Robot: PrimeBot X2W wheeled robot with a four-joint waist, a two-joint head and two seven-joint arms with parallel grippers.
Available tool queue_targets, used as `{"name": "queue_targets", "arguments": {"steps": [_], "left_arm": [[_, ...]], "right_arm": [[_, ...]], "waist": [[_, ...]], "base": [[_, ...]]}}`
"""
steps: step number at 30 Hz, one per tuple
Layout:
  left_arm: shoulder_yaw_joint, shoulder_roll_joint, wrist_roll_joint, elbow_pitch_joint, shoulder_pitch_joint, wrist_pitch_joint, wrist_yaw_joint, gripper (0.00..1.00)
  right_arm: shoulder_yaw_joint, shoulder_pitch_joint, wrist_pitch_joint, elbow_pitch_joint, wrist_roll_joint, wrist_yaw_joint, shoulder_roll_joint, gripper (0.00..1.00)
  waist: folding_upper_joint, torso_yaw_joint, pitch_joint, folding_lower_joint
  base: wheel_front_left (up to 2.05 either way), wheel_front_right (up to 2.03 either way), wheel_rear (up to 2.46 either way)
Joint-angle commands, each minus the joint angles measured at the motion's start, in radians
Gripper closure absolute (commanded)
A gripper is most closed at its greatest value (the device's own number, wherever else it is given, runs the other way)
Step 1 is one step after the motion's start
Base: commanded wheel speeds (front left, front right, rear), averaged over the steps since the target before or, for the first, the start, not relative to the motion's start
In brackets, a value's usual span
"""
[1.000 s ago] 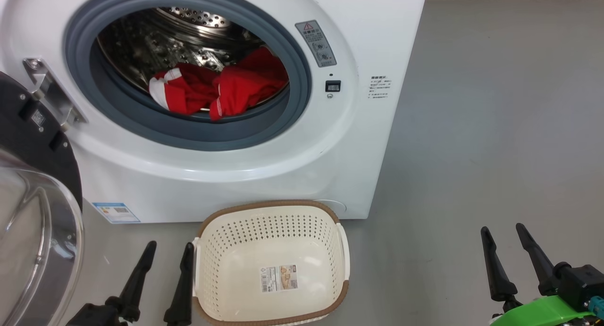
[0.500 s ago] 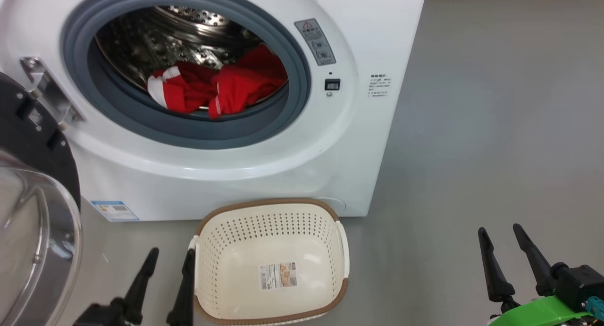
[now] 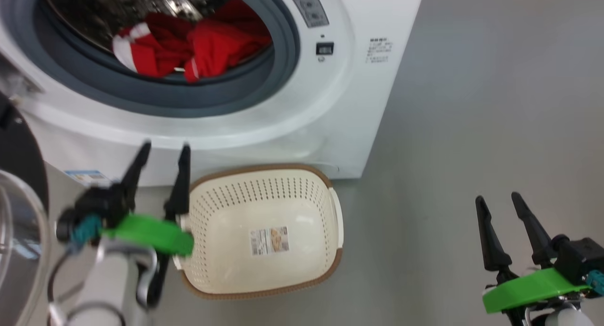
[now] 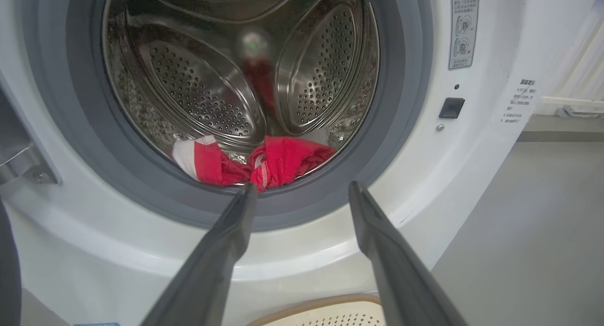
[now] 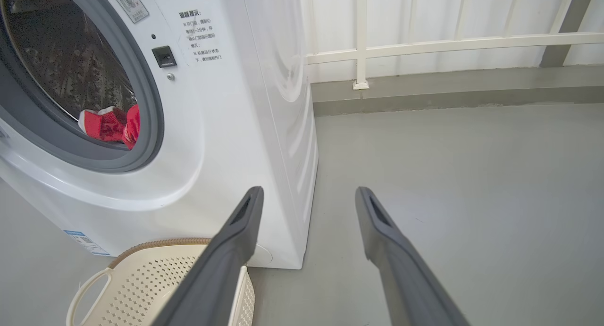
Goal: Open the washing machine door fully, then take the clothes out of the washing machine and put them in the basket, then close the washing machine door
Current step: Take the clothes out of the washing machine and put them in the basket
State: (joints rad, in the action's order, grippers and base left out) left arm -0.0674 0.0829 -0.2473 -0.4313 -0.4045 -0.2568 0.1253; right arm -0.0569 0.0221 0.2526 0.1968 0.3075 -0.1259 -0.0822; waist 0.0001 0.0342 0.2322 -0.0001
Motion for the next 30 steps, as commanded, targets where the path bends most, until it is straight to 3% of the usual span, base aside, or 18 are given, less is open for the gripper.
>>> {"name": "queue_targets", "arguments": {"steps": [1,14,30], "left_arm": [[0.023,0.027,0.004,-0.018,-0.083,-0.005,0.005,0.00],[-0.027,0.089,-0.001,-0.394,-0.557,0.055,0.005,0.00],[-0.134,0.150,-0.051,-0.687,-0.884,0.053,0.005,0.00]], "right_arm": [[0.016,0.036,0.009,-0.028,0.002,-0.005,-0.003,0.00],[0.017,0.158,0.009,-0.053,0.017,-0.005,0.023,0.00],[0.036,0.226,0.009,-0.060,0.025,-0.005,0.031,0.00]], "waist": [[-0.0001,-0.030,0.077,0.0001],[-0.0001,-0.091,0.282,0.0001],[-0.0001,-0.134,0.390,0.0001]], "base": [[0.00,0.00,0.00],[0.00,0.00,0.00],[0.00,0.00,0.00]]}}
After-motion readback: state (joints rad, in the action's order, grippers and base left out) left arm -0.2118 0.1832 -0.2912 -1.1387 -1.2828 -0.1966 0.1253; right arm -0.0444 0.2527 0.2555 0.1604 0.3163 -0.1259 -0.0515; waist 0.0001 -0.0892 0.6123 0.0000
